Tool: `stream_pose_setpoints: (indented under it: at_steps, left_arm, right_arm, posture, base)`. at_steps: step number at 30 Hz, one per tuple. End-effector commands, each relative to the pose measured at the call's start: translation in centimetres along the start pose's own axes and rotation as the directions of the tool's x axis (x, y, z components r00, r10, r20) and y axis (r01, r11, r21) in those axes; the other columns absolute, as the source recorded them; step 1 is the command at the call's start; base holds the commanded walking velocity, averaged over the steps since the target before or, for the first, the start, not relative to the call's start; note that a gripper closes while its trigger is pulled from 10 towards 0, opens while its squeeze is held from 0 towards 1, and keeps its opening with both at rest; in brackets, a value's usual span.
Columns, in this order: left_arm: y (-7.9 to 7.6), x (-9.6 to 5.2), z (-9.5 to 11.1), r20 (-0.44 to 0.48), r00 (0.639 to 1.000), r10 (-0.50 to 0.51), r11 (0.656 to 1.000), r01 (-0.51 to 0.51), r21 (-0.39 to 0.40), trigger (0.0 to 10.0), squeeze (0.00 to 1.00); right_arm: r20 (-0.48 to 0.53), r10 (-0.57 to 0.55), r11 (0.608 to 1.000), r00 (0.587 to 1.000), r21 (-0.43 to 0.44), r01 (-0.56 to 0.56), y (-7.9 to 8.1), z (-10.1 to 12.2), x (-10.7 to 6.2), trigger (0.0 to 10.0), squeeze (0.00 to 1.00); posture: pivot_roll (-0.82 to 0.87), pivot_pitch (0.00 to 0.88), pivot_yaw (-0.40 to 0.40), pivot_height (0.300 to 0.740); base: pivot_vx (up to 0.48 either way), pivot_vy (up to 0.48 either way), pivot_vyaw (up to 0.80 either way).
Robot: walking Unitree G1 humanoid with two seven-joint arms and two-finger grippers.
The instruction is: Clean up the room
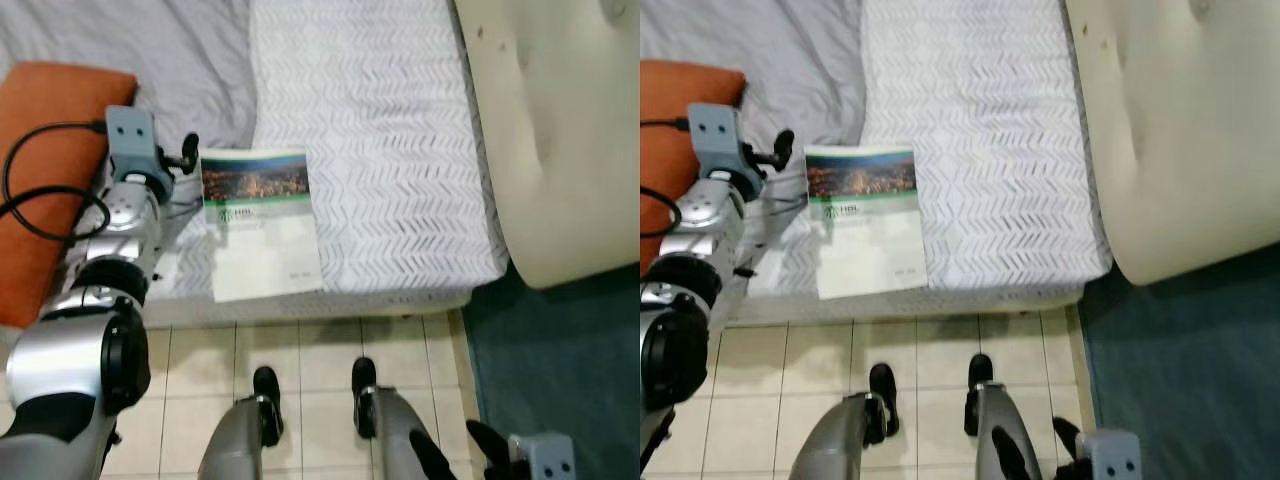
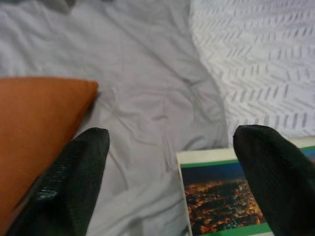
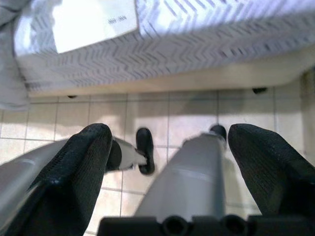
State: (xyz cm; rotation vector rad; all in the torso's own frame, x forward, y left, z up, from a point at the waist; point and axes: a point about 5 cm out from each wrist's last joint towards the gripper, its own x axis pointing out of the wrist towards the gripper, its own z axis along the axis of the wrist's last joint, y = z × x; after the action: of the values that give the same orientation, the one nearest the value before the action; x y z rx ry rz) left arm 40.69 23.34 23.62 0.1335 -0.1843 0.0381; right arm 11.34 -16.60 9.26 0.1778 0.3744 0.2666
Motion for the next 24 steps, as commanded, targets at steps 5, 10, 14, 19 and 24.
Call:
stream_pose_setpoints:
  at_steps: [5,10,14,19,24]
  left_arm:
    - [-2.9,-2.7,-5.0,-0.074,0.970,-0.233,0.968,0.239,0.082,10.0,1.00]
    - [-4.0,-5.5,-7.8,-0.087,0.942,-0.324,0.935,0.333,0.125,10.0,1.00]
    - [-5.9,-11.0,-9.9,-0.068,0.945,-0.319,0.946,0.322,0.039,10.0,0.00]
    - [-10.2,-15.4,-9.3,0.028,0.947,-0.319,0.948,0.319,-0.002,10.0,0.00]
    - [-10.9,-15.4,-10.2,0.015,0.959,-0.284,0.958,0.285,-0.038,10.0,0.00]
  right_arm:
    - [0.036,-0.018,1.000,0.999,0.010,0.018,-0.9,0.1,3.2,10.0,0.00]
    - [0.118,-0.045,0.999,0.992,0.007,0.045,-2.1,1.5,5.8,10.0,0.00]
    - [0.264,-0.188,0.982,0.946,0.040,0.184,-4.8,4.1,8.9,10.0,0.00]
    - [0.376,-0.280,0.956,0.883,0.029,0.291,-6.0,5.4,9.4,10.0,0.00]
    - [0.392,-0.318,0.941,0.863,0.017,0.338,-7.0,5.6,10.2,10.0,0.00]
  posture:
    - [-0.15,0.293,0.046,0.740]
    - [-0.07,0.183,0.068,0.740]
    - [0.05,0.038,0.061,0.740]
    - [0.07,0.000,0.050,0.740]
    - [0.07,0.000,0.045,0.740]
  base:
    - [0.000,0.000,0.00]
    - [0.000,0.000,0.00]
    - [0.000,0.000,0.00]
    - [0.000,0.000,0.00]
    - [0.000,0.000,0.00]
